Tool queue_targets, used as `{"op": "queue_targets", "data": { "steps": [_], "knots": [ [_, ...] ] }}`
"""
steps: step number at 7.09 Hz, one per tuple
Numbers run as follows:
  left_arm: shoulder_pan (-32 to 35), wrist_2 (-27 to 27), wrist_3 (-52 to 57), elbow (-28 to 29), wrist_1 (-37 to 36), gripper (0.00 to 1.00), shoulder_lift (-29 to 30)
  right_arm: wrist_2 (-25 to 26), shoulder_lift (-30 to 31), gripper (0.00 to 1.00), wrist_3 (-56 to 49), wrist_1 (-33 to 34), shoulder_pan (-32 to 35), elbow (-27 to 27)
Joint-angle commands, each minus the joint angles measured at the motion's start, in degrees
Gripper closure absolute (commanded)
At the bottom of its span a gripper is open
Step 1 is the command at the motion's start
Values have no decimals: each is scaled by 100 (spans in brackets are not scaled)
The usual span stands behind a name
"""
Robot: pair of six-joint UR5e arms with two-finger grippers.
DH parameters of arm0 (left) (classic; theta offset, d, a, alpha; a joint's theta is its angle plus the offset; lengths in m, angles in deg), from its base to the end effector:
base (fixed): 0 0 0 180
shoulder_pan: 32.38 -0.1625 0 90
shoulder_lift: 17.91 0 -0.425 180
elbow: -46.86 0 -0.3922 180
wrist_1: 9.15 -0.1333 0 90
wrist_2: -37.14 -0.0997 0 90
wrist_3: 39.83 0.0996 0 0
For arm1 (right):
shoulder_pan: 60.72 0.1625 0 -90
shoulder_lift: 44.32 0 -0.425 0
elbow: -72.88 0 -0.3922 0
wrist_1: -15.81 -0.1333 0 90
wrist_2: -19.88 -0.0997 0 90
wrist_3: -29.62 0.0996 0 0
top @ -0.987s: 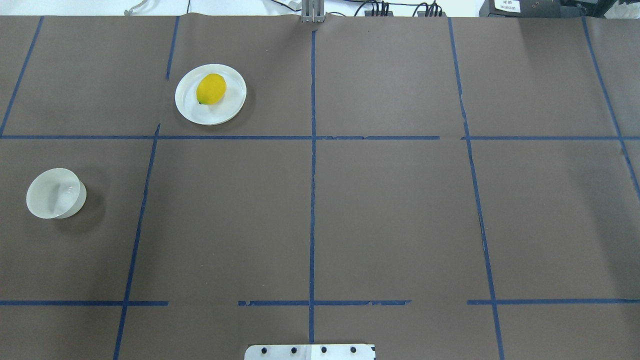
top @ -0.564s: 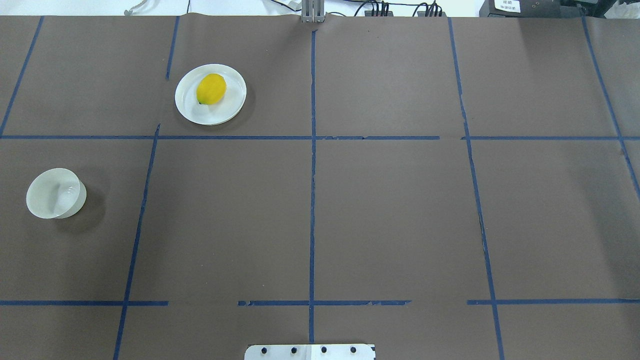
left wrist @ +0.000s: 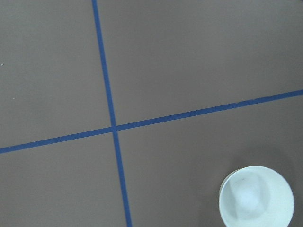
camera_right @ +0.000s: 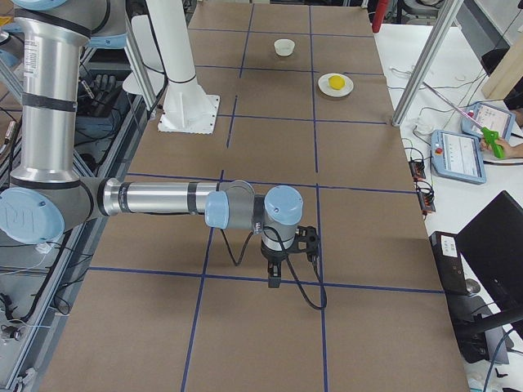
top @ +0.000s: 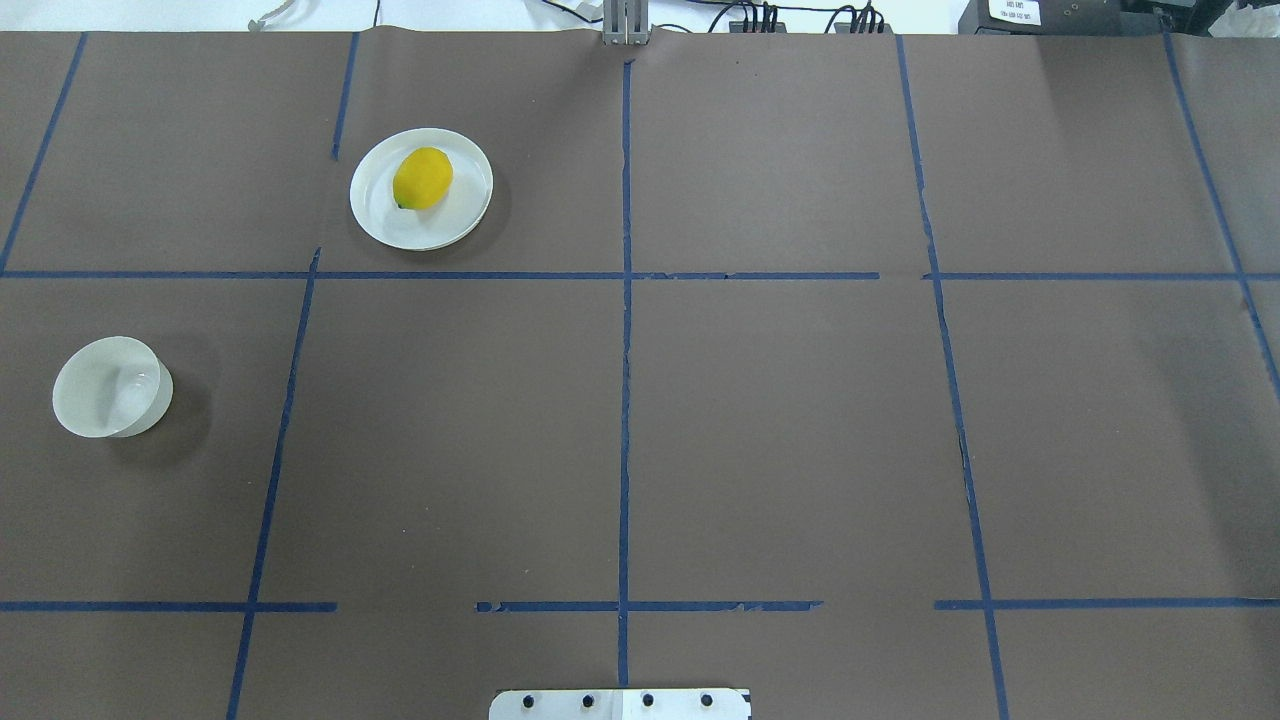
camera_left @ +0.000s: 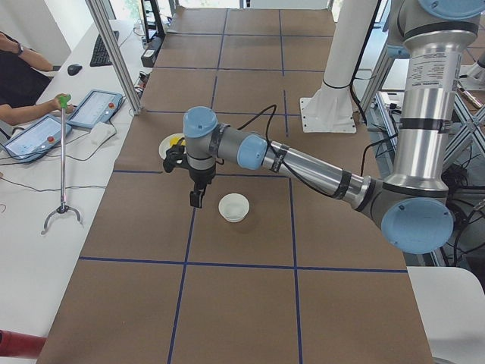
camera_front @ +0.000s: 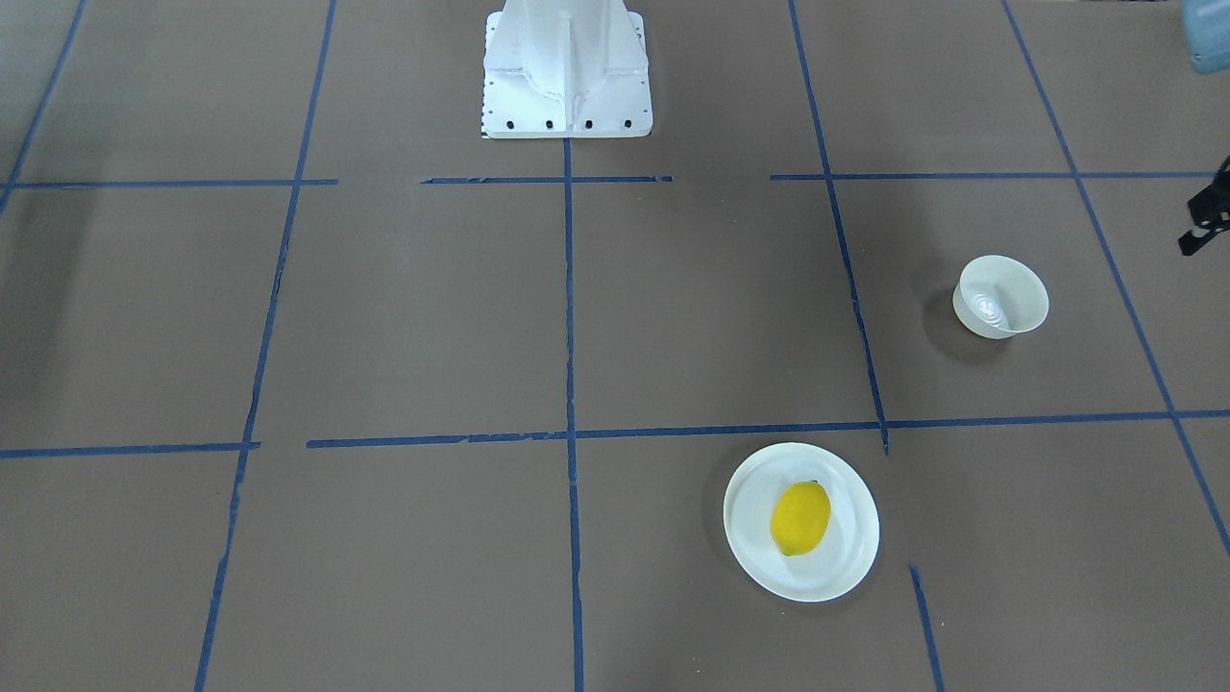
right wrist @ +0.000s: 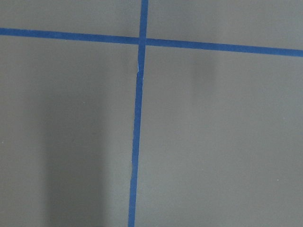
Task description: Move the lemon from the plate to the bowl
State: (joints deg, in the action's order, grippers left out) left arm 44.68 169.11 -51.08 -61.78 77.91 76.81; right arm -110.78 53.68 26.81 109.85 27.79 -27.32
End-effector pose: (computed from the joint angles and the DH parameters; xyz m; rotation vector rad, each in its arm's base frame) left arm 0.0502 -0.5162 0.4652 0.1809 0.7801 0.1584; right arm 0.0572 -0.4316 0.6470 -0.0226 -0.7100 -0.0605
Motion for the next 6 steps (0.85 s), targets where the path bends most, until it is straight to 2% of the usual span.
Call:
{"op": "queue_targets", "data": {
  "steps": [1, 2, 4, 6],
  "knots": [
    [-1127, -275, -1382, 70, -30, 0, 825, -4, 0, 0, 0, 0, 0, 0],
    [-1480, -373, -1919, 454, -65, 0, 1403, -4, 0, 0, 0, 0, 0, 0],
    [-1939, -592, -2652, 1988, -23, 0, 2748, -4, 0, 0, 0, 0, 0, 0],
    [-2046, -664, -3084, 3299, 748, 0, 3646, -4, 0, 0, 0, 0, 0, 0]
  ]
}}
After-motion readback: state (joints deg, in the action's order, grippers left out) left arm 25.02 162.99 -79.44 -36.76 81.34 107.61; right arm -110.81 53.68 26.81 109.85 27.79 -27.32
